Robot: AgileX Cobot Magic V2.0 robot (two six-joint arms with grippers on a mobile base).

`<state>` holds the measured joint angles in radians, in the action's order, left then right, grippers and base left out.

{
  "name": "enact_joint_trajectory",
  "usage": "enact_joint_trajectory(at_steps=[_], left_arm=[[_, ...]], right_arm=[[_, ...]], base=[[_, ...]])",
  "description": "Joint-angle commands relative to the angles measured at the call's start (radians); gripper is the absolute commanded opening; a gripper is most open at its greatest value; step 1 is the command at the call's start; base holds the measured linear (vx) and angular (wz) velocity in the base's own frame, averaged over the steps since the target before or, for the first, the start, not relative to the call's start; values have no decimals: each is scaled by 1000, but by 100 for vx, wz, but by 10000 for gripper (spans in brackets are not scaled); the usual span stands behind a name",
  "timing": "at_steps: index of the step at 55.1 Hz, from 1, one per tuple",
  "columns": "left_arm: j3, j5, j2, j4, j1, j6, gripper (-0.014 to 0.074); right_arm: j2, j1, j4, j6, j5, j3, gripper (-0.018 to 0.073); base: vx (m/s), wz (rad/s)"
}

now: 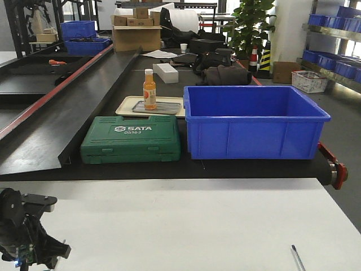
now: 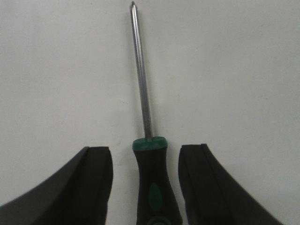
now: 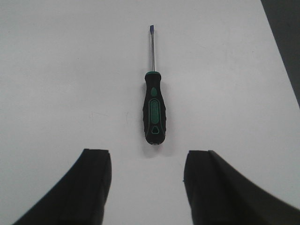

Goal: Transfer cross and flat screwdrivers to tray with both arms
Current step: 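Close the left gripper on the cross screwdriver handle, right on the flat one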

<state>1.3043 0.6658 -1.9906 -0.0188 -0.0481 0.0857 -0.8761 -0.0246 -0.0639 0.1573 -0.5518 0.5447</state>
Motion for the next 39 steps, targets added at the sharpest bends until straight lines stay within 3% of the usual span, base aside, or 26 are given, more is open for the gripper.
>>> enact_joint_trajectory(at_steps=[1,27,39], left_arm=[[33,-15,20,12,-2,6,458],[32,-4,-74,19,-2,7,458],[32,0,-78,19,-2,7,452]], right_arm=[[1,6,-13,-4,56,34,444],[0,6,-15,-4,53,35,444],[-149,6,-72,54,-78,160,444]], base=[[0,0],[0,0],[0,0]])
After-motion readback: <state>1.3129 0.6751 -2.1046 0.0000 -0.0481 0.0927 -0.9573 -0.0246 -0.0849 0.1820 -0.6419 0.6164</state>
